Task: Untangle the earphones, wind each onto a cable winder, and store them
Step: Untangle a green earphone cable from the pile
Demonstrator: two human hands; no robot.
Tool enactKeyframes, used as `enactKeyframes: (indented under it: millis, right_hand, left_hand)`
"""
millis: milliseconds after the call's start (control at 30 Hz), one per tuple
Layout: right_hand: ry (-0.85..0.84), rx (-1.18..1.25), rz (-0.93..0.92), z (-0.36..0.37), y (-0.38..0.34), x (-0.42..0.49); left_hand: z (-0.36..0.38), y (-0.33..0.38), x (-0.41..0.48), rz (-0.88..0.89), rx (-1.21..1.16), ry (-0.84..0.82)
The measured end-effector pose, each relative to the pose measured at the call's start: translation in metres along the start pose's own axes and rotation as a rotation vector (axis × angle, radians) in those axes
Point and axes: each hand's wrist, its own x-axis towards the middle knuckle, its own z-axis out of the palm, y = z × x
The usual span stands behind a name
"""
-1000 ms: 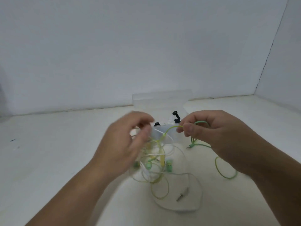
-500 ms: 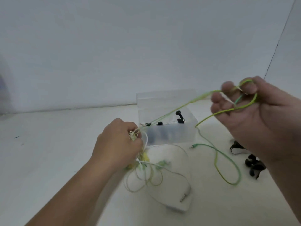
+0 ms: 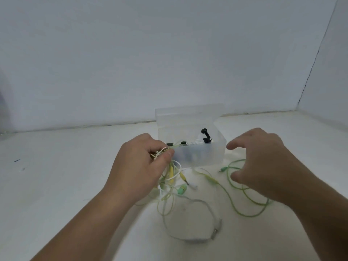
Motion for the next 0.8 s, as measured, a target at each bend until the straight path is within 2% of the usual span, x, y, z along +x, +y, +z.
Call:
enactKeyframes:
  millis: [67, 133, 267, 367, 467, 567, 633, 733, 800]
  right_hand:
    - [0.152, 0.07, -0.12, 0.003, -0.004, -0.002]
    - [0.233, 0.157, -0.25, 0.006, -0.011, -0.003]
    - [0.119, 0.314, -0.377, 0.008, -0.025, -0.012]
    - [0.005, 0.321, -0.374, 0.011, -0.028, -0.015]
    - [0.006, 0.432, -0.325, 0.009, -0.029, -0.012]
    - [-0.007, 0.544, -0.26, 0.005, -0.024, -0.008]
    - [-0.025, 0.576, -0.224, 0.001, -0.024, -0.007]
    - [0.015, 0.53, -0.202, -0.004, -0.02, -0.006]
    - [0.09, 0.486, -0.198, -0.007, -0.018, -0.006]
  left_hand:
    - [0.0, 0.001, -0.001, 0.039, 0.007, -0.003]
    - [0.0, 0.005, -0.002, 0.071, -0.014, -0.031]
    - [-0.001, 0.013, -0.006, 0.169, -0.06, -0.13]
    - [-0.001, 0.018, -0.009, 0.241, -0.062, -0.209]
    - [-0.001, 0.019, -0.009, 0.241, -0.075, -0.189]
    - [-0.002, 0.016, -0.007, 0.193, -0.026, -0.066]
    - [-0.004, 0.016, -0.006, 0.1, -0.047, -0.004]
    - [-0.006, 0.017, -0.002, -0.098, -0.29, 0.039]
    - [-0.008, 0.015, 0.002, -0.218, -0.41, 0.147]
